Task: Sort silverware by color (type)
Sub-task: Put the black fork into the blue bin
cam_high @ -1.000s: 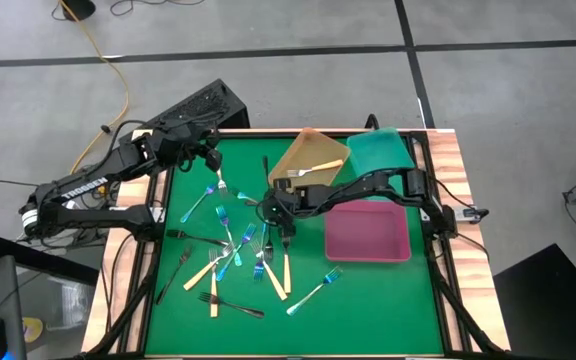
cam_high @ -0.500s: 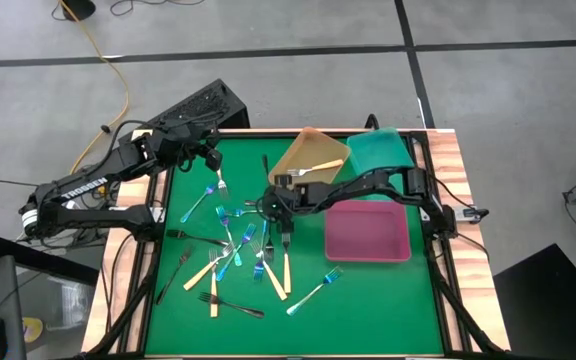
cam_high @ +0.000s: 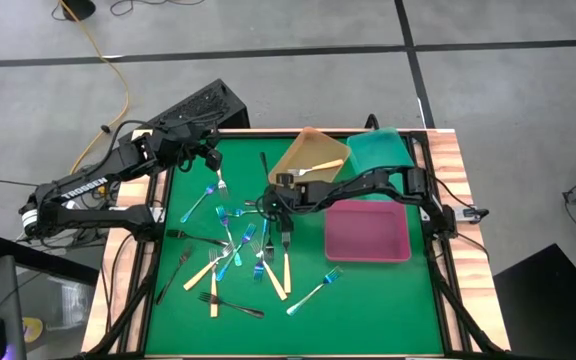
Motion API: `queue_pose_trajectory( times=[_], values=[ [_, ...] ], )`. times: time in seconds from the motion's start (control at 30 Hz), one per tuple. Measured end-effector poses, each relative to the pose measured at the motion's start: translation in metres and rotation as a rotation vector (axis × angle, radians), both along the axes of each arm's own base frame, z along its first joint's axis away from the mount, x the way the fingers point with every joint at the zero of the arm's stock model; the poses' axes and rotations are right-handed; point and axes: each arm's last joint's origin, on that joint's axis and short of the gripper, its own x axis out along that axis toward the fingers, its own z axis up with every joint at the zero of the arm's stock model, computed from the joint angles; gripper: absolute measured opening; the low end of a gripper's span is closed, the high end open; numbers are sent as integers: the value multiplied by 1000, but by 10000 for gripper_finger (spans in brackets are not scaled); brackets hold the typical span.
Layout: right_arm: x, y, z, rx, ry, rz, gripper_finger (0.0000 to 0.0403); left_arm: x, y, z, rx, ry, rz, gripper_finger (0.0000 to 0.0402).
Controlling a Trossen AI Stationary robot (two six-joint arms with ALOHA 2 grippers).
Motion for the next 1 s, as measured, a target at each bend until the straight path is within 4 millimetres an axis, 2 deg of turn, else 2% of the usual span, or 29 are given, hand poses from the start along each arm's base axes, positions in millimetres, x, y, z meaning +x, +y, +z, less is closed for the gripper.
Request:
queue_pose_trajectory(
  times=[0.3, 0.63, 0.77, 0.93, 1.0],
  values=[
    [1, 11, 0, -1, -4, 25, 15, 0, 0, 0, 0, 0, 0, 156],
    [4, 37, 4, -8, -33, 71, 14, 0, 0, 0, -1, -1, 0, 156],
    [11, 51, 17, -33, -62, 101, 14, 0, 0, 0, -2, -1, 1, 156],
    [21, 70, 43, -67, -115, 168, 15, 0, 0, 0, -2, -1, 1, 156],
    [21, 74, 48, -111, -107, 169, 26, 0, 0, 0, -2, -1, 1, 156]
  ],
)
